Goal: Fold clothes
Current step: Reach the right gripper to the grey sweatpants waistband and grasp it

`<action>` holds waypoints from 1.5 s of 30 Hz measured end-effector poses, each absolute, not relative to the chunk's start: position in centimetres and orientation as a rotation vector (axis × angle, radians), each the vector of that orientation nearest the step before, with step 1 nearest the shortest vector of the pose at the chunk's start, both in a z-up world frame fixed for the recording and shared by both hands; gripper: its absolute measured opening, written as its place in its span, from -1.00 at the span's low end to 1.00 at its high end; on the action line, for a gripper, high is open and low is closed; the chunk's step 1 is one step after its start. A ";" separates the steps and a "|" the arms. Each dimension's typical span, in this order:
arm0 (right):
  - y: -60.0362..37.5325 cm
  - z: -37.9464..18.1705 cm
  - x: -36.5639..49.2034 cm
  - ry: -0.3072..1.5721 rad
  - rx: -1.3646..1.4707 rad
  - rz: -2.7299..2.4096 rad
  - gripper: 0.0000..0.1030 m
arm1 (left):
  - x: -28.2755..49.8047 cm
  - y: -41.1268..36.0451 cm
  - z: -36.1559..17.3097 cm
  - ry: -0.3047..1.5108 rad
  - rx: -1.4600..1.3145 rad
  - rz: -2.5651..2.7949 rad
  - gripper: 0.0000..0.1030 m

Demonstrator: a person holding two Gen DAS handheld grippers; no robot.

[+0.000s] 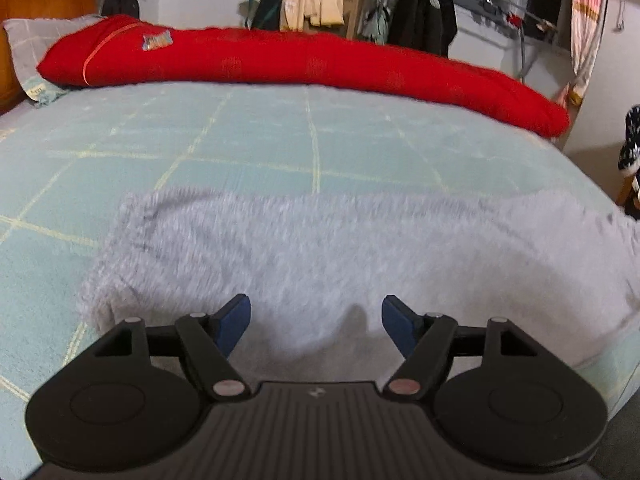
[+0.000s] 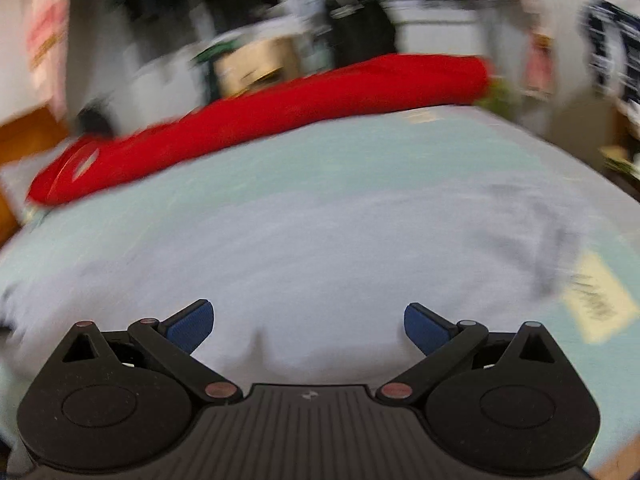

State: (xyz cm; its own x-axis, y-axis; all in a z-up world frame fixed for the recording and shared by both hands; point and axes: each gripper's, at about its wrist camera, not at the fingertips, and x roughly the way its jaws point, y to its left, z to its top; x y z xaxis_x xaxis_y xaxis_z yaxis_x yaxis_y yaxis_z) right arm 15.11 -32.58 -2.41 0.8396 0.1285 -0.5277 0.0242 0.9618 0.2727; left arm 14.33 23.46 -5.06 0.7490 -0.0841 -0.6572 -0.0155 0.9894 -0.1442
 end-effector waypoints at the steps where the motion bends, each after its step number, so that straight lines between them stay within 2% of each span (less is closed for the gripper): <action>1: -34.6 -2.6 14.7 0.554 0.329 0.029 1.00 | 14.3 23.1 -4.7 0.718 -0.156 -0.042 0.41; 8: -46.1 -6.0 13.6 0.452 0.687 -0.048 1.00 | 14.9 19.1 -3.6 0.721 -0.188 -0.079 0.45; 14: -51.3 -10.5 17.3 0.447 0.920 -0.018 1.00 | 15.6 15.3 -2.7 0.727 -0.131 -0.103 0.46; 22: -52.7 -10.9 22.5 0.455 0.871 0.000 1.00 | 16.4 12.6 -2.6 0.746 -0.118 -0.117 0.46; 29: -52.4 -11.2 19.6 0.466 0.940 0.129 1.00 | 16.7 12.1 -3.3 0.746 -0.128 -0.132 0.47; 37: -53.2 -11.2 24.9 0.479 0.981 0.166 1.00 | 16.8 11.9 -3.4 0.742 -0.166 -0.155 0.47; 45: -52.7 -11.7 24.3 0.453 0.999 0.251 1.00 | 16.7 12.5 -3.9 0.752 -0.207 -0.135 0.46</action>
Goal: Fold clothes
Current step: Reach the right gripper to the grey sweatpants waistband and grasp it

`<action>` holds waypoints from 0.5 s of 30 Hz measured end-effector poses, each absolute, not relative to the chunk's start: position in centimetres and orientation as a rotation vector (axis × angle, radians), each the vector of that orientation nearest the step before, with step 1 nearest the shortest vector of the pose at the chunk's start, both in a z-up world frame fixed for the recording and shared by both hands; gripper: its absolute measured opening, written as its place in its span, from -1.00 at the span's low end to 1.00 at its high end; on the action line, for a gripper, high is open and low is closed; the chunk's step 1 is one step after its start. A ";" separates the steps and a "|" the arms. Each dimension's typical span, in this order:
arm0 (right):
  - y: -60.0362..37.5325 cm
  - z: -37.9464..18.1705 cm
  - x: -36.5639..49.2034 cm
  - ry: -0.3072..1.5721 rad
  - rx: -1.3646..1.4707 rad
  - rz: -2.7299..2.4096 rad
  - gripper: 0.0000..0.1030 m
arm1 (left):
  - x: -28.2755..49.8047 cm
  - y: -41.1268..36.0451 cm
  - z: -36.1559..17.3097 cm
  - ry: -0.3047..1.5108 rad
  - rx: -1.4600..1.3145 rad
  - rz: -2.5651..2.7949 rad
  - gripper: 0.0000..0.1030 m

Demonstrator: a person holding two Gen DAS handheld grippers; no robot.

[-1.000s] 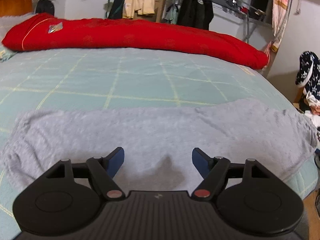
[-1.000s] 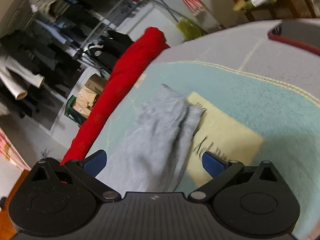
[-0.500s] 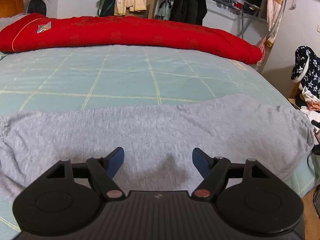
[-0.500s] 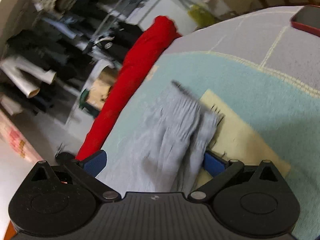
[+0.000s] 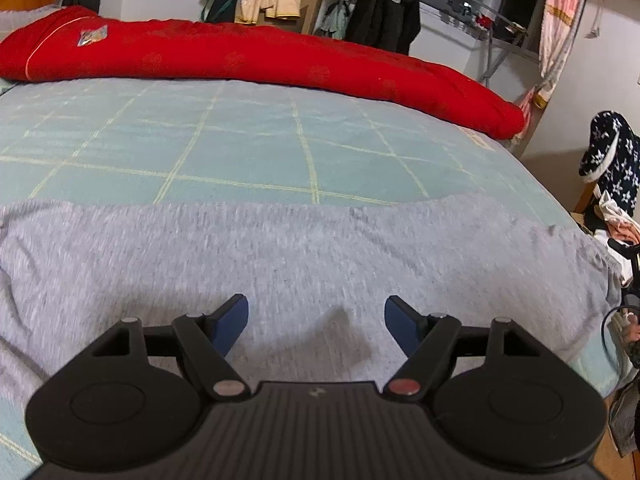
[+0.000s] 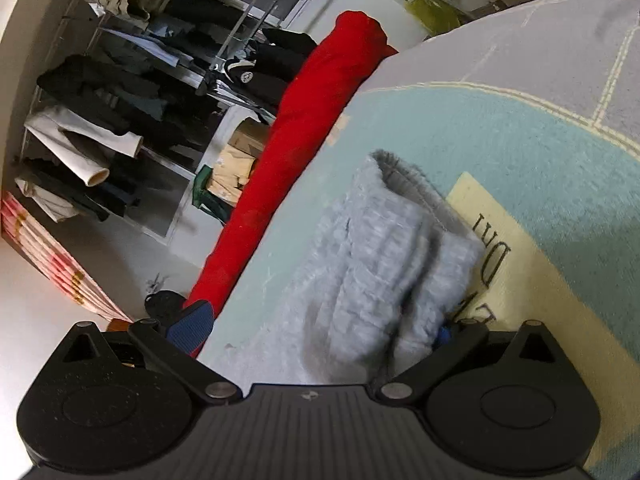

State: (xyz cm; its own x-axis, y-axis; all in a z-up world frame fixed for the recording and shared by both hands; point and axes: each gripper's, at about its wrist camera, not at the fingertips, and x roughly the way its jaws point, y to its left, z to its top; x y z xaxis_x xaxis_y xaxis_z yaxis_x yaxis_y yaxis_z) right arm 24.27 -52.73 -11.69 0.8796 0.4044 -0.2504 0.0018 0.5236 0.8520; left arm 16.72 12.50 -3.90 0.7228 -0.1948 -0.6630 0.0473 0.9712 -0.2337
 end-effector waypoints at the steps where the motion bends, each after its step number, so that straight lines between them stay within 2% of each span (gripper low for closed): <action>1: -52.7 -11.6 24.9 0.454 0.993 0.243 1.00 | 16.6 12.5 -3.8 0.748 -0.210 -0.136 0.46; 4: -52.5 -11.2 26.5 0.464 0.960 0.216 0.97 | 16.1 12.4 -3.5 0.727 -0.217 -0.151 0.47; 6: -52.1 -11.0 26.5 0.493 0.903 0.172 0.60 | 15.7 12.5 -3.5 0.726 -0.223 -0.149 0.47; 8: -52.5 -11.7 25.2 0.503 0.914 0.110 -0.25 | 15.5 12.7 -3.6 0.734 -0.231 -0.140 0.47; 10: -53.3 -12.5 23.7 0.472 0.989 0.087 -0.35 | 15.2 12.8 -3.4 0.733 -0.230 -0.135 0.46; 15: -51.9 -10.0 21.6 0.428 0.877 0.043 -0.36 | 14.4 12.9 -2.6 0.713 -0.215 -0.131 0.47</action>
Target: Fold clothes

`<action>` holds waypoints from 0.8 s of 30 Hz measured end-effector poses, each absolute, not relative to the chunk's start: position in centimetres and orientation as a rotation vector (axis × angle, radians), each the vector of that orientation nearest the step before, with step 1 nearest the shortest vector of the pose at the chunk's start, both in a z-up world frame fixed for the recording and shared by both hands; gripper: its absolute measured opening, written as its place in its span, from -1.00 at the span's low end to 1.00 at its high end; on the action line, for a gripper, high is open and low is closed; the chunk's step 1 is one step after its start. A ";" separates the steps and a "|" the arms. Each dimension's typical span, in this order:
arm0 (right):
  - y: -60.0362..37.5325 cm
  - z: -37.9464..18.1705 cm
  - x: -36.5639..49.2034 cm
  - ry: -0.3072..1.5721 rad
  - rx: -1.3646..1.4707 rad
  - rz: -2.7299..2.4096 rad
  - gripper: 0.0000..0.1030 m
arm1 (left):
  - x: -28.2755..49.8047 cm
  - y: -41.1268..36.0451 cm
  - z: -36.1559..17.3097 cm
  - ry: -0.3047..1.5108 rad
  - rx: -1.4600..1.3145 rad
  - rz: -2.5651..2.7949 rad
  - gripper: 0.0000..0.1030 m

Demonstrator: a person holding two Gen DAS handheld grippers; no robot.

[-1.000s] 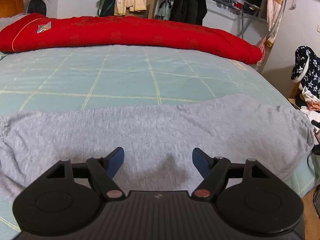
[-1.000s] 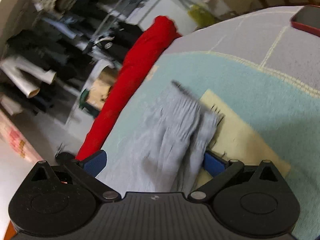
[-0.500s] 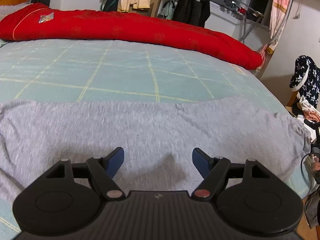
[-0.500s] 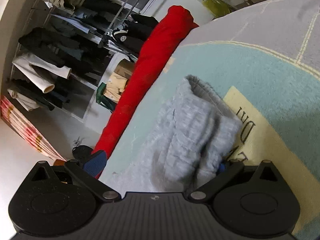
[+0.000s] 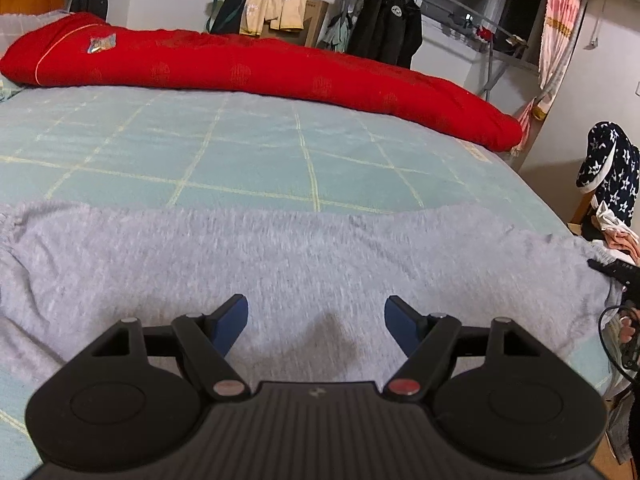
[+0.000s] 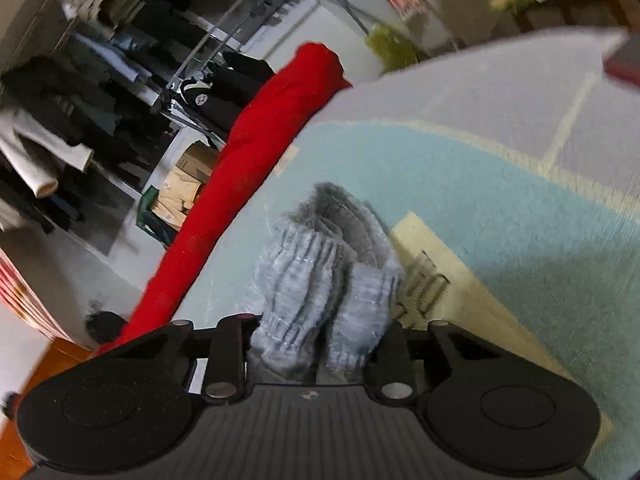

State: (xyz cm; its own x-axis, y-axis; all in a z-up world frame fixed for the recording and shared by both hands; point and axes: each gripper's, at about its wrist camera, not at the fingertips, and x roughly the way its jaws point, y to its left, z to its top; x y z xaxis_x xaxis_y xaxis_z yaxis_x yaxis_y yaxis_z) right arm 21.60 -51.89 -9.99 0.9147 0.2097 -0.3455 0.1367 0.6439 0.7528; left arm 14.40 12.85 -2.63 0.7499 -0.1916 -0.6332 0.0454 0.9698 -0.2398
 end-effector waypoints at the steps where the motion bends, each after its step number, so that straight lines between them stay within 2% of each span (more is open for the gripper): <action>1: -51.8 -9.2 21.2 0.413 0.861 0.049 -0.37 | 14.3 12.9 -2.5 0.710 -0.216 -0.132 0.47; 8: -51.9 -6.3 17.0 0.386 0.750 0.006 -0.39 | 14.1 12.4 -2.9 0.721 -0.222 -0.157 0.47; 15: -52.7 -11.1 18.9 0.492 0.817 -0.072 -0.32 | 14.2 11.4 -3.8 0.770 -0.195 -0.179 0.47; 18: -53.0 -11.1 17.6 0.466 0.900 -0.076 -0.16 | 13.7 11.5 -4.1 0.779 -0.185 -0.184 0.47; 20: -52.9 -10.7 16.3 0.462 0.934 -0.083 0.19 | 13.5 11.5 -4.4 0.781 -0.179 -0.187 0.47; 23: -52.3 -10.2 14.0 0.457 0.982 -0.068 0.47 | 13.7 11.4 -4.8 0.790 -0.191 -0.201 0.47; 24: -52.0 -10.2 13.2 0.458 1.007 -0.052 0.49 | 13.7 11.3 -5.0 0.794 -0.194 -0.205 0.47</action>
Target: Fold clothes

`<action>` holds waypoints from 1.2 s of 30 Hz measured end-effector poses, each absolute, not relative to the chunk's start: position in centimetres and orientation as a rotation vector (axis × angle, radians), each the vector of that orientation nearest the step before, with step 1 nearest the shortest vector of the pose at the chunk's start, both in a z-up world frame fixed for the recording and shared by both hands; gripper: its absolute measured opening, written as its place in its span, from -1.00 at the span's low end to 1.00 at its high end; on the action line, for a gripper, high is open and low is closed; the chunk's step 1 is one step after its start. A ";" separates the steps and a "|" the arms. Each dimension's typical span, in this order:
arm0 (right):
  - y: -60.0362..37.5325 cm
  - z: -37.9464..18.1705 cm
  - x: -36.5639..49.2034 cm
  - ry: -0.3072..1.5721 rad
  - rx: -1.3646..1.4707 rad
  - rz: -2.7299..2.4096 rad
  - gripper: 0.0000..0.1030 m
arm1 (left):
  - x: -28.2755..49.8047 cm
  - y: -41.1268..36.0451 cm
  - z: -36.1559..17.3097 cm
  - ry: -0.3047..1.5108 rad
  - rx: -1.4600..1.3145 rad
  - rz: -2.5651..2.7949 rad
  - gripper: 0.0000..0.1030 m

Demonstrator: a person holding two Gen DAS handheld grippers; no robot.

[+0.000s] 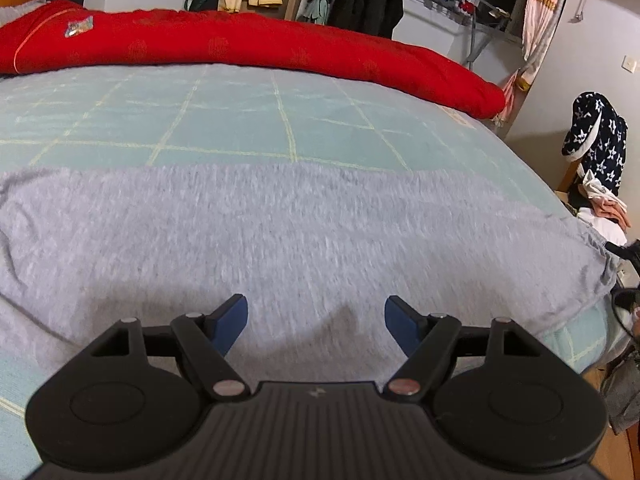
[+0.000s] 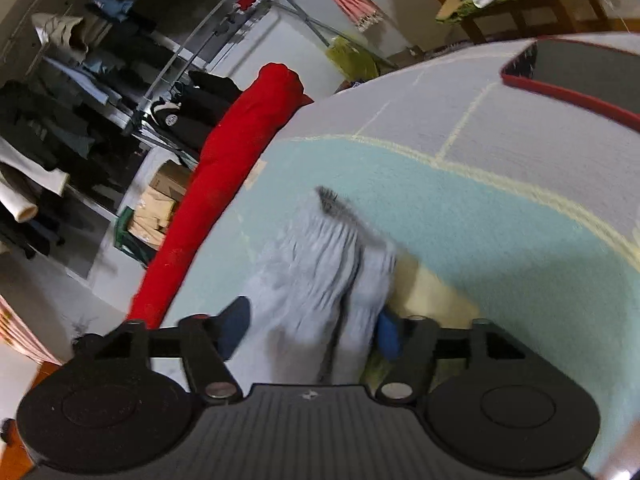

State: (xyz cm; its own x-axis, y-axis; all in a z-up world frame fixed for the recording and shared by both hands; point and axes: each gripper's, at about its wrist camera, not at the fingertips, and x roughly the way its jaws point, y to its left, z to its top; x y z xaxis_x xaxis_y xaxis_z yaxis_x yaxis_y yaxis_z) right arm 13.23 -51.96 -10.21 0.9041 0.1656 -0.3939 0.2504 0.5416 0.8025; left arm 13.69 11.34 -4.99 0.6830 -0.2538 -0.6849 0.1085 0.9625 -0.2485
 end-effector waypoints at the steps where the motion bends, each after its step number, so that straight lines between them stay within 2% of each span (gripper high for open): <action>1: -51.5 -10.4 12.6 0.469 1.036 -0.033 0.51 | 13.7 11.2 -5.1 0.797 -0.195 -0.208 0.47; 5: -48.5 -11.3 11.0 0.525 1.096 0.050 0.53 | 13.7 10.3 -5.5 0.803 -0.194 -0.234 0.47; 11: -42.9 -10.9 11.1 0.569 1.048 0.136 0.67 | 12.7 10.1 -5.2 0.779 -0.222 -0.261 0.47; 13: -41.6 -10.6 11.7 0.576 0.992 0.125 0.66 | 12.4 10.1 -5.2 0.774 -0.233 -0.263 0.47; 15: -40.7 -10.0 12.0 0.586 0.901 0.103 0.46 | 11.9 10.2 -5.3 0.772 -0.232 -0.264 0.47; 17: -40.4 -9.6 11.9 0.604 0.829 0.070 -0.09 | 11.6 10.4 -5.5 0.773 -0.224 -0.253 0.48; 18: -40.4 -9.5 11.7 0.611 0.810 0.058 -0.23 | 11.5 10.5 -5.6 0.775 -0.217 -0.245 0.48; 19: -40.6 -9.5 11.5 0.615 0.808 0.054 -0.49 | 11.4 10.7 -5.7 0.781 -0.212 -0.237 0.48; 21: -41.1 -9.6 10.7 0.612 0.833 0.067 -0.59 | 11.2 10.9 -6.1 0.803 -0.207 -0.236 0.48; 25: -41.7 -9.7 8.8 0.618 0.856 0.061 -0.59 | 10.2 11.3 -6.7 0.833 -0.186 -0.265 0.47; 28: -41.8 -8.8 7.6 0.625 0.854 0.034 -0.44 | 9.7 11.5 -5.5 0.815 -0.158 -0.277 0.47; 31: -40.5 -5.4 6.1 0.578 0.719 0.039 -0.37 | 9.7 11.1 -3.9 0.748 -0.112 -0.288 0.47; 33: -38.8 -3.3 6.3 0.548 0.627 0.101 -0.23 | 10.8 10.3 -3.6 0.733 -0.083 -0.306 0.47; 36: -35.3 -1.5 7.7 0.543 0.505 0.218 -0.20 | 12.8 8.7 -4.0 0.731 -0.067 -0.330 0.47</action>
